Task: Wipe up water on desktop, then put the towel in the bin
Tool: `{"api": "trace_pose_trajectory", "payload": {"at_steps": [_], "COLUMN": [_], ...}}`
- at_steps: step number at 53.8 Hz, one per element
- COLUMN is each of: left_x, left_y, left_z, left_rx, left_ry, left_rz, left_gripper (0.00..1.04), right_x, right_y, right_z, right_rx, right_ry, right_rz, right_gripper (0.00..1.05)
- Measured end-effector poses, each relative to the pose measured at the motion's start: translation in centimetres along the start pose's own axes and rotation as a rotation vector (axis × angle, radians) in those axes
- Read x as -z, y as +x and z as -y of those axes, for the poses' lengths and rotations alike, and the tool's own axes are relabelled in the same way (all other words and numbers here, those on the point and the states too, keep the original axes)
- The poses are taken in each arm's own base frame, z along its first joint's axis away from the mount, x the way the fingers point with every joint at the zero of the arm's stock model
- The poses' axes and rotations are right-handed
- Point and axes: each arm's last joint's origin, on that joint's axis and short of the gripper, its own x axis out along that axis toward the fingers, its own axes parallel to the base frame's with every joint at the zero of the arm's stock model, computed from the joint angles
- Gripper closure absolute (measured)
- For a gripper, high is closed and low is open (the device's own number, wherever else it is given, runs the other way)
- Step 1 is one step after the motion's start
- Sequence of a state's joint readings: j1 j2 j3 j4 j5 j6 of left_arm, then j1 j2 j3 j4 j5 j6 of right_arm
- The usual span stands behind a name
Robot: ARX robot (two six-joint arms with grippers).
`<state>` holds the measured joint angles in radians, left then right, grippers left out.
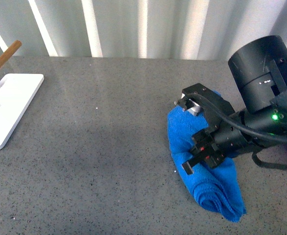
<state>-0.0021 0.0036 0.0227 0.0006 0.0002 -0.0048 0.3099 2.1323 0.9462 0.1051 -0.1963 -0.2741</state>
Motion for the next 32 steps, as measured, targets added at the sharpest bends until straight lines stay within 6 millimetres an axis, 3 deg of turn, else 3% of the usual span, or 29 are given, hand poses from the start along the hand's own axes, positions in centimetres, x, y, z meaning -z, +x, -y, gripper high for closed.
{"api": "trace_pose_trajectory", "payload": {"at_steps": [16,25,32], "left_x": [0.0,0.0,0.0], "left_y": [0.0,0.0,0.0], "left_z": [0.0,0.0,0.0], "left_rx": [0.0,0.0,0.0], "left_ry": [0.0,0.0,0.0], "left_rz": [0.0,0.0,0.0], "left_gripper": [0.07,0.07,0.07], "right_x": [-3.0,-4.6,-5.4], "right_y": [0.9,1.2,1.5], "right_z": [-0.1,-1.9,-4.4], "right_rx": [0.064,0.022,-0.033], "right_ry": [-0.043,-0.095,-0.138], "right_rz": [0.014,0.071,0.088], "right_gripper": [1.0,1.0,1.0]}}
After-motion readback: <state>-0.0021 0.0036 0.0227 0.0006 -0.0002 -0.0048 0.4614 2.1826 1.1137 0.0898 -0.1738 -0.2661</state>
